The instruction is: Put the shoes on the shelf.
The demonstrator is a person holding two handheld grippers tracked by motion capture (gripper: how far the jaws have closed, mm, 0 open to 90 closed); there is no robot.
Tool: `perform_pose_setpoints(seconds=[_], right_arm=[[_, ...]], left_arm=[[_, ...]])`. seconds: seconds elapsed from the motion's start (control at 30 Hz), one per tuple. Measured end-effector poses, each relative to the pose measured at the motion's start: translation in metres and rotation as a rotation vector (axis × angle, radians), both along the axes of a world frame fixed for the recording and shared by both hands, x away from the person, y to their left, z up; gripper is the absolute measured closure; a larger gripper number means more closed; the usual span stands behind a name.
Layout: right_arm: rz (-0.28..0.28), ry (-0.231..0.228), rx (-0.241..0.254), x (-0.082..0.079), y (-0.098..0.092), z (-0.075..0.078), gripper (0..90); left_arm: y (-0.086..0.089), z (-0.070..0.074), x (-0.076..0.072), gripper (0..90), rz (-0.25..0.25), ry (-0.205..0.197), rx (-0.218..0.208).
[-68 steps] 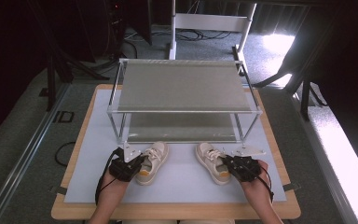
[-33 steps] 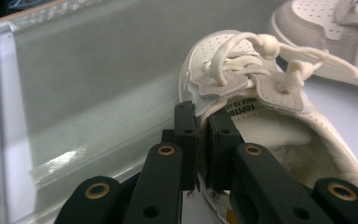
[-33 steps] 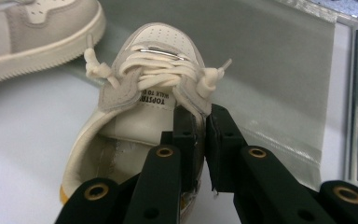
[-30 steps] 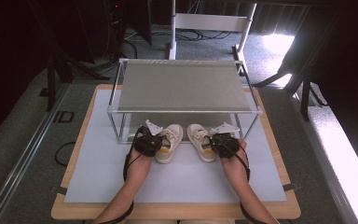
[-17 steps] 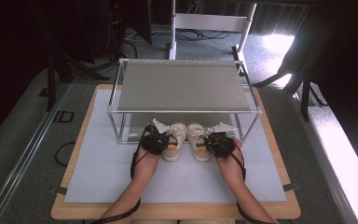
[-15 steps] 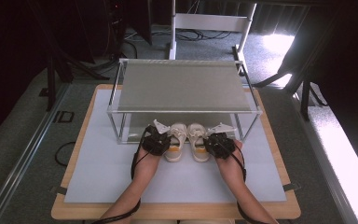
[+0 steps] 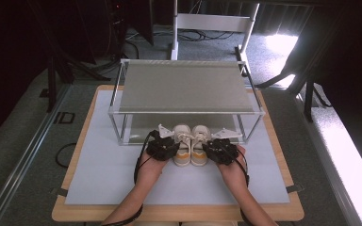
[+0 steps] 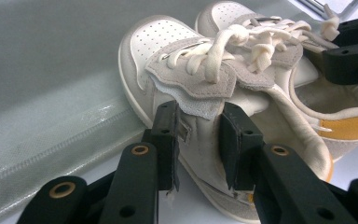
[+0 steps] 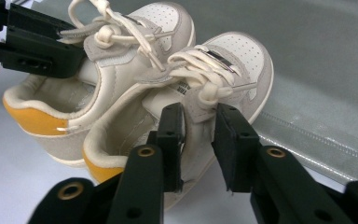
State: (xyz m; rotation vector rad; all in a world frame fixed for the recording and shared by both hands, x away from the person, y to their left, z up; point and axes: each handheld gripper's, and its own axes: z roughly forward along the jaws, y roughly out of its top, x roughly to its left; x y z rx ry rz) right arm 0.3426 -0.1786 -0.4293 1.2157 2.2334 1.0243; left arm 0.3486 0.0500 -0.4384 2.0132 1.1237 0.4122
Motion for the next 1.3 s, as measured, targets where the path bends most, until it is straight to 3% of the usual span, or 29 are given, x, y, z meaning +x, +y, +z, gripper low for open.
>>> perform_pose_setpoints(seconds=[0.13,0.37,0.4,0.57,0.6,0.73,0.83,0.93,1.07,1.1,1.3], right_arm=[[0.005,-0.004,-0.001,-0.001,-0.002,-0.001,66.3],[0.007,0.012,0.001,0.000,-0.005,-0.007,62.6],[0.004,0.001,0.011,-0.003,-0.007,-0.005,60.1],[0.003,-0.033,0.025,-0.012,-0.011,0.004,56.2],[0.008,-0.051,0.043,-0.018,-0.013,0.009,56.2],[0.040,-0.063,0.068,-0.032,-0.013,0.015,58.2],[0.072,-0.057,0.069,-0.042,-0.011,0.013,63.7],[0.112,-0.040,0.051,-0.051,-0.006,0.008,73.0],[0.158,-0.012,0.028,-0.060,0.000,-0.002,81.9],[0.163,-0.008,0.017,-0.061,0.001,-0.005,83.1],[0.149,0.036,-0.011,-0.057,0.003,-0.025,88.5]], left_arm=[[0.003,0.001,-0.002,64.7,-0.016,-0.009,-0.040],[0.004,0.005,-0.007,62.0,-0.029,-0.025,-0.050],[0.007,0.009,-0.010,60.2,-0.024,-0.033,-0.067],[0.009,0.018,-0.021,52.0,-0.017,-0.070,-0.060],[0.008,0.021,-0.030,48.4,-0.018,-0.082,-0.069],[0.007,0.023,-0.046,47.5,-0.072,-0.090,-0.090],[0.005,0.020,-0.056,47.6,-0.093,-0.081,-0.070],[0.002,0.016,-0.064,54.5,-0.097,-0.072,-0.029],[0.000,0.008,-0.069,65.1,-0.126,-0.058,-0.014],[0.000,0.006,-0.070,70.7,-0.135,-0.052,-0.016],[-0.011,-0.009,-0.071,79.5,-0.162,-0.029,0.027]])
